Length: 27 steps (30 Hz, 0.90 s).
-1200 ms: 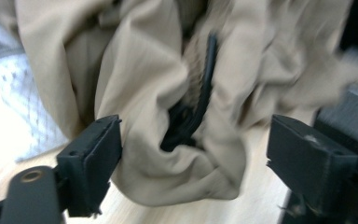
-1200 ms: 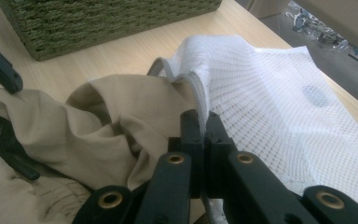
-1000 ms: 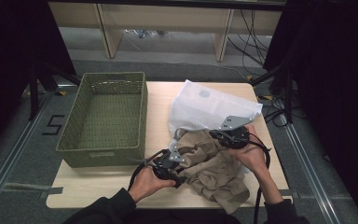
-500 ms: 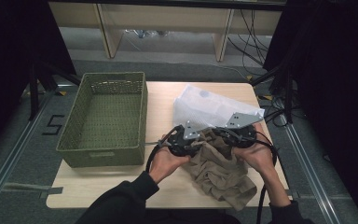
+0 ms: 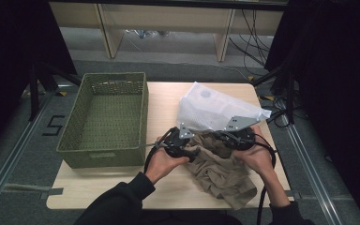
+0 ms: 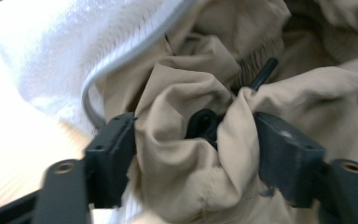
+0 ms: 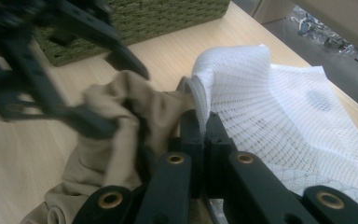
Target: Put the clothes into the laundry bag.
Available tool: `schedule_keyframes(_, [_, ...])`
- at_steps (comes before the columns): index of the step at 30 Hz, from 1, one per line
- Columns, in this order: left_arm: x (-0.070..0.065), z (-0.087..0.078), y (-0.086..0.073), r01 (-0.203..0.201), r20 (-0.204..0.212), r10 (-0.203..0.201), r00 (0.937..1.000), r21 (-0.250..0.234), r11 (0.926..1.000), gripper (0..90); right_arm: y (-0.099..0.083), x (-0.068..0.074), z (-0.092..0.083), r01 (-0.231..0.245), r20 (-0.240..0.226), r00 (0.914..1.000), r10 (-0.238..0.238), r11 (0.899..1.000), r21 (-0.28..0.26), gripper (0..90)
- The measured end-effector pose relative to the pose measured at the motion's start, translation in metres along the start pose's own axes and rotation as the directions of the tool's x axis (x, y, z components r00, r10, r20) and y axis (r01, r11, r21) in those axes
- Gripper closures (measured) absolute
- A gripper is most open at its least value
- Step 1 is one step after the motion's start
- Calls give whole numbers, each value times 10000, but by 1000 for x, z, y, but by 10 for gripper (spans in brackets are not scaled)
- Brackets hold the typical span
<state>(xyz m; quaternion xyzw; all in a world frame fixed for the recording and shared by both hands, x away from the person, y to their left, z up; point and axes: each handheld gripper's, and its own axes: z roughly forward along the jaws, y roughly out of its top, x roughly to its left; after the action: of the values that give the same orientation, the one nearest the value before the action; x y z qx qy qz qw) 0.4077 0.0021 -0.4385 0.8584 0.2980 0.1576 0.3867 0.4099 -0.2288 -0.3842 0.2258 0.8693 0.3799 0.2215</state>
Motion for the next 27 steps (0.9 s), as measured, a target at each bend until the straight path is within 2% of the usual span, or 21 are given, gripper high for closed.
schedule_keyframes(2, [-2, -9, -5, -12, -58, 13, 10000, 22, 10000, 244, -1, 0, 1, 18, -34, 10000, -18, 10000, 49, 900])
schedule_keyframes(4, [-7, -18, -9, -419, -246, 418, 9988, -53, 9991, 212, -1, 1, 1, -85, 20, 10000, 85, 9999, 128, 900])
schedule_keyframes(6, [-15, -26, -13, -750, -375, 744, 9965, -171, 9970, 220, -2, 0, 0, -160, -12, 9999, 160, 9998, 142, 900])
schedule_keyframes(7, [-21, -29, -15, -816, -319, 806, 9962, -292, 9962, 225, -2, 0, 0, -195, 1, 9998, 195, 9997, 141, 900])
schedule_keyframes(10, [-40, -31, -16, -1409, 303, 1421, 9894, -379, 9893, 298, -4, -3, 0, -192, -30, 9998, 192, 9997, 136, 899])
schedule_keyframes(11, [-46, -28, -16, -1279, 580, 1294, 9899, -284, 9914, 294, -5, -4, 0, -136, -26, 9999, 137, 9998, 120, 900])
schedule_keyframes(12, [-51, -23, -17, -793, 1225, 814, 9891, -220, 9966, 269, -5, -4, 0, -231, -27, 9997, 232, 9996, 181, 899])
schedule_keyframes(13, [-55, -17, -18, -372, 1709, 383, 9846, -96, 9993, 253, -6, -4, 0, -256, -37, 9997, 257, 9995, 182, 899])
schedule_keyframes(15, [-61, -9, -19, -563, 1818, 572, 9817, -102, 9984, 252, -7, -6, -1, -268, -2, 9996, 268, 9995, 167, 899])
schedule_keyframes(16, [-64, -4, -19, -384, 1917, 388, 9807, -60, 9992, 249, -8, -7, -1, -317, 3, 9995, 317, 9993, 189, 899])
schedule_keyframes(17, [-66, -1, -19, -189, 2142, 180, 9766, 24, 9998, 234, -9, -8, -2, -326, -4, 9995, 326, 9993, 157, 899])
schedule_keyframes(18, [-70, 2, -19, -211, 2175, 193, 9759, 61, 9998, 218, -9, -9, -3, -395, 14, 9992, 395, 9990, 194, 899])
schedule_keyframes(21, [-81, 10, -18, -701, 1980, 681, 9778, 30, 9975, 173, -11, -11, -3, -345, 16, 9994, 345, 9993, 123, 899])
schedule_keyframes(22, [-84, 15, -18, -834, 1978, 797, 9770, 104, 9965, 154, -11, -11, -3, -476, 38, 9989, 476, 9986, 228, 899])
schedule_keyframes(23, [-87, 20, -17, -897, 1946, 849, 9772, 163, 9958, 156, -12, -10, -2, -469, -1, 9989, 469, 9987, 204, 899])
schedule_keyframes(24, [-89, 26, -16, -1153, 2029, 1088, 9731, 205, 9931, 158, -11, -10, -2, -420, -27, 9991, 420, 9989, 225, 899])
schedule_keyframes(25, [-92, 33, -16, -1222, 2051, 1134, 9722, 309, 9920, 187, -11, -9, -2, -461, -30, 9989, 462, 9987, 215, 899])
schedule_keyframes(27, [-96, 48, -16, -1503, 1938, 1359, 9716, 615, 9867, 179, -11, -9, -3, -486, -2, 9988, 486, 9985, 234, 899])
